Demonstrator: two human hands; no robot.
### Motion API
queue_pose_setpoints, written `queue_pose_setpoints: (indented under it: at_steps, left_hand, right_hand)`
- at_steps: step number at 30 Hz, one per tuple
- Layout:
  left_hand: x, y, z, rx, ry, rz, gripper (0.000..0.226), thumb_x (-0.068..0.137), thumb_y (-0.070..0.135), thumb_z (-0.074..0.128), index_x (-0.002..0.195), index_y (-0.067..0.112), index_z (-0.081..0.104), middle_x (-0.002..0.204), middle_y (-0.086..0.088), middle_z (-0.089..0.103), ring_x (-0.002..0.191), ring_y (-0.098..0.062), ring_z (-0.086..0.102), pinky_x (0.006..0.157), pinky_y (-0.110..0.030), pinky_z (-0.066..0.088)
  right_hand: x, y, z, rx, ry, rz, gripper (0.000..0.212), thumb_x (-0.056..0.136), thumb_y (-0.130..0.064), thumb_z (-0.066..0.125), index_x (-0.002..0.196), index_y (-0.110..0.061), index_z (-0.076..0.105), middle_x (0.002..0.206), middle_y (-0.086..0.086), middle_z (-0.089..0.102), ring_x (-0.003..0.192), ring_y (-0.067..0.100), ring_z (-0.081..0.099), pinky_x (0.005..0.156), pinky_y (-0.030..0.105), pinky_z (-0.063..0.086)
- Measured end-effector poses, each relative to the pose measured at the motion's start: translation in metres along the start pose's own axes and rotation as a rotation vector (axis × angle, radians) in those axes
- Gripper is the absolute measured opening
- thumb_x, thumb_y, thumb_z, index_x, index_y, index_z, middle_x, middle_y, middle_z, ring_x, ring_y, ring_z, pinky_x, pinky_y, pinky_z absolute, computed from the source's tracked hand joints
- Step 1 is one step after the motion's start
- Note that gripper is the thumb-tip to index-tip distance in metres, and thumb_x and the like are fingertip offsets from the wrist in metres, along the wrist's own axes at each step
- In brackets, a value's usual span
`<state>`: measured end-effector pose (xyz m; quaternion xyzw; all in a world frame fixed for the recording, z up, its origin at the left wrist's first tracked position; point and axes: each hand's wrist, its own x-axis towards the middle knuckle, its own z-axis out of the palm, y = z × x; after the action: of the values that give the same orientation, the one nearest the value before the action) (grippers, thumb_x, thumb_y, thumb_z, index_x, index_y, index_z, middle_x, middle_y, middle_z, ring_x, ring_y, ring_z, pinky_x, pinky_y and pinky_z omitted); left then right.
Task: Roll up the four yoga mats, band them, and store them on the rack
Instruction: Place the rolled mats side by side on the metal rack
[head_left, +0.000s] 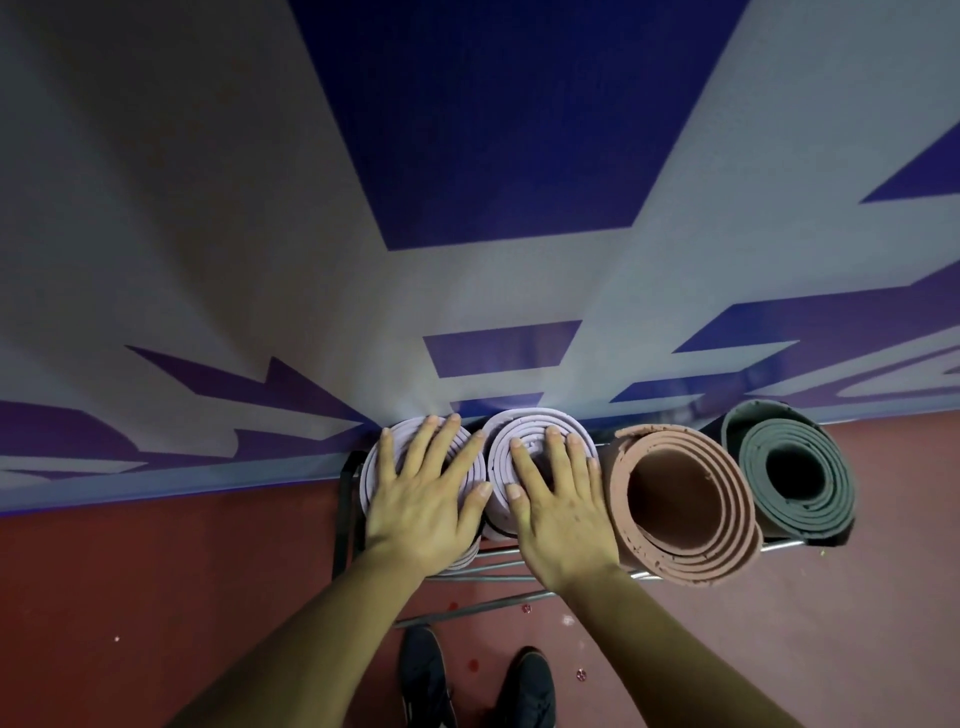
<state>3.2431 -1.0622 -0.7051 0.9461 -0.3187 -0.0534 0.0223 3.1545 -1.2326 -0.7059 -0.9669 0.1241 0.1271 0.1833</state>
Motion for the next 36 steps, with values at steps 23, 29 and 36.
queue_pose_setpoints:
  at_steps: [23, 29, 36]
  left_hand:
    - [0.042, 0.104, 0.011, 0.034, -0.085, 0.117, 0.059, 0.100, 0.045, 0.025, 0.155, 0.028, 0.039, 0.162, -0.005, 0.034, 0.149, -0.027, 0.031, 0.120, -0.055, 0.027]
    - [0.020, 0.103, 0.017, 0.004, -0.040, 0.119, 0.058, 0.099, 0.043, 0.031, 0.153, 0.025, 0.043, 0.160, -0.008, 0.039, 0.147, -0.030, 0.036, 0.117, -0.057, 0.030]
    - [0.020, 0.098, 0.021, -0.011, -0.039, 0.115, 0.059, 0.098, 0.046, 0.033, 0.151, 0.024, 0.045, 0.159, -0.009, 0.040, 0.146, -0.031, 0.035, 0.119, -0.056, 0.025]
  right_hand:
    - [-0.041, 0.109, -0.030, -0.084, 0.092, 0.329, 0.075, 0.088, -0.085, 0.003, 0.156, -0.056, 0.003, 0.171, 0.006, -0.002, 0.153, 0.046, -0.009, 0.116, 0.065, 0.011]
    - [-0.017, 0.106, -0.029, -0.070, 0.138, 0.367, 0.077, 0.088, -0.084, 0.002, 0.158, -0.053, 0.007, 0.171, 0.007, -0.004, 0.153, 0.043, -0.011, 0.117, 0.065, 0.008]
    - [0.004, 0.101, -0.029, -0.118, 0.091, 0.370, 0.079, 0.086, -0.084, -0.004, 0.158, -0.050, -0.003, 0.171, 0.007, -0.007, 0.152, 0.043, -0.018, 0.118, 0.063, -0.003]
